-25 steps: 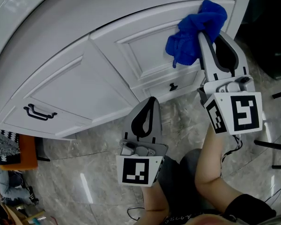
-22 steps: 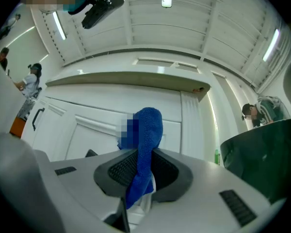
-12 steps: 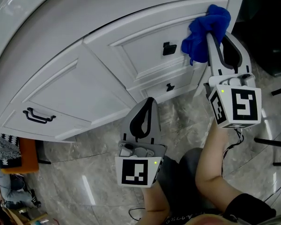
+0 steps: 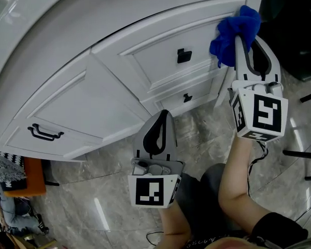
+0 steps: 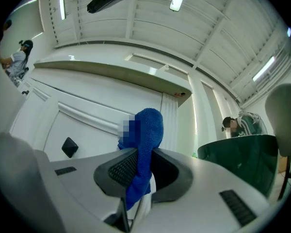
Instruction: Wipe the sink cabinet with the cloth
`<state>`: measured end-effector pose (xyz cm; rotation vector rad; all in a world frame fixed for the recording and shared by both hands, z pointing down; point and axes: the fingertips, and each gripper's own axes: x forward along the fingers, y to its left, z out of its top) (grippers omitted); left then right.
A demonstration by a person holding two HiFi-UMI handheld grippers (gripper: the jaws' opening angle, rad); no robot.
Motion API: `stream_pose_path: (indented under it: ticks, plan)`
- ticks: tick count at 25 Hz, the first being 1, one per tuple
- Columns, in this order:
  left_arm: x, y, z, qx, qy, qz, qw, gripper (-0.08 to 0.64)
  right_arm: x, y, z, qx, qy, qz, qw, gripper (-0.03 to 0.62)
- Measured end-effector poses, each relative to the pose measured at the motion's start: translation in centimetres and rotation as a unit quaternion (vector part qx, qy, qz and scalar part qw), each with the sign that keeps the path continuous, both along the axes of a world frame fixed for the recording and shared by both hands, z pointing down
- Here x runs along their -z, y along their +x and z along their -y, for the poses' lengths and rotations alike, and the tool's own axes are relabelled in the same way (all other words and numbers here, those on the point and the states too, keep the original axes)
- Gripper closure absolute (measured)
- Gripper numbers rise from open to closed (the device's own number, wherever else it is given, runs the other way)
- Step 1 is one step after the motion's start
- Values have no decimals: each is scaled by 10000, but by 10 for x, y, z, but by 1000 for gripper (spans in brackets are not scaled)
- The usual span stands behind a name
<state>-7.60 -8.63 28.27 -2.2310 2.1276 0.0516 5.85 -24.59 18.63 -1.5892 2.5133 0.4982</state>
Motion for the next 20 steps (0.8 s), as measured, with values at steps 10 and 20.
stream_pose_path:
  ticks: [10,20]
  plan:
    - [4,1,-3,-25,41,44,10000,555,-8,1,6,35,-112,26,9999,510]
    - [10,1,-9,15,76,143,9999,555,14,-2,-18,270,41,82,9996,510]
